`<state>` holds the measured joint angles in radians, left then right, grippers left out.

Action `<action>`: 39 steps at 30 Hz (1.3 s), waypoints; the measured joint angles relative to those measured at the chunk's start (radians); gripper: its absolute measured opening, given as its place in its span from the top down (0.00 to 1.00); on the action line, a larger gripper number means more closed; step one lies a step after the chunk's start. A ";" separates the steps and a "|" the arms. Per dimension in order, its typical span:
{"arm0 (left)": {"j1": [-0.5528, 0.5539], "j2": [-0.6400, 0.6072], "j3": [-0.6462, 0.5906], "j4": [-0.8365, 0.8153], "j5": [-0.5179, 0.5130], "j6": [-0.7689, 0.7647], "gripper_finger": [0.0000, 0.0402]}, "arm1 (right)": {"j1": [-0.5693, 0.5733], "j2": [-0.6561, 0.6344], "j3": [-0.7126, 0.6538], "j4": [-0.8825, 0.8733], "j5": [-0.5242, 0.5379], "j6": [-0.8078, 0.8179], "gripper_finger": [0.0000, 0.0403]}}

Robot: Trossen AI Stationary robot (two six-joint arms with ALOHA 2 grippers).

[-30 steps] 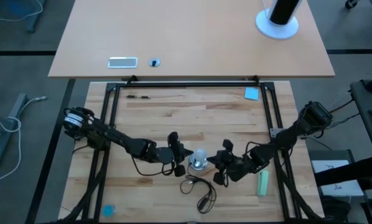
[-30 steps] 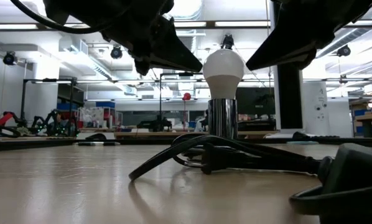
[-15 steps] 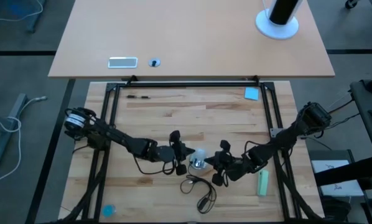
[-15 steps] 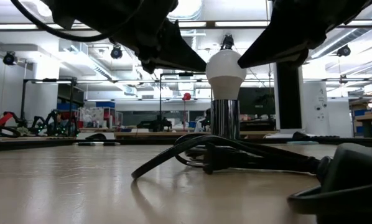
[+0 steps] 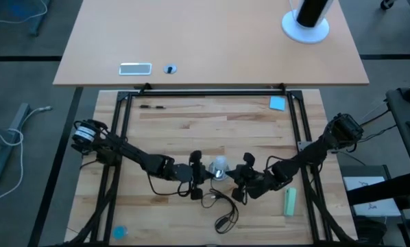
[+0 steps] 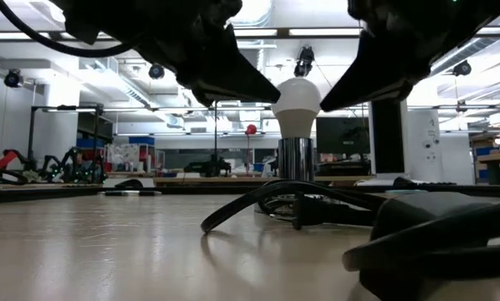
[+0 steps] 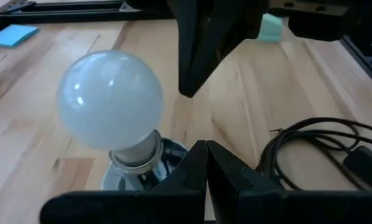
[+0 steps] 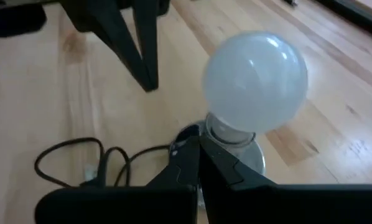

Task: Screw lightbulb
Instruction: Remove the lightbulb from the lamp

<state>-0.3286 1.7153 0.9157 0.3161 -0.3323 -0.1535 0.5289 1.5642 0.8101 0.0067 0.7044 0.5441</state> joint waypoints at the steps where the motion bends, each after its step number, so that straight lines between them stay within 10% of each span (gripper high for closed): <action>1: 0.000 0.000 0.000 -0.005 -0.002 -0.001 1.00 | 0.000 0.000 0.000 -0.012 0.000 0.009 1.00; 12: 0.031 -0.005 0.000 -0.084 -0.368 -0.065 1.00 | 0.006 -0.012 0.000 -0.097 0.068 0.112 1.00; 39: 0.064 -0.002 0.000 0.002 -0.161 -0.016 1.00 | -0.023 -0.029 0.000 -0.093 0.110 0.072 1.00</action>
<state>-0.2644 1.7134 0.9154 0.3183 -0.4929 -0.1692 0.5058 1.5357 0.8097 -0.0864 0.8148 0.6159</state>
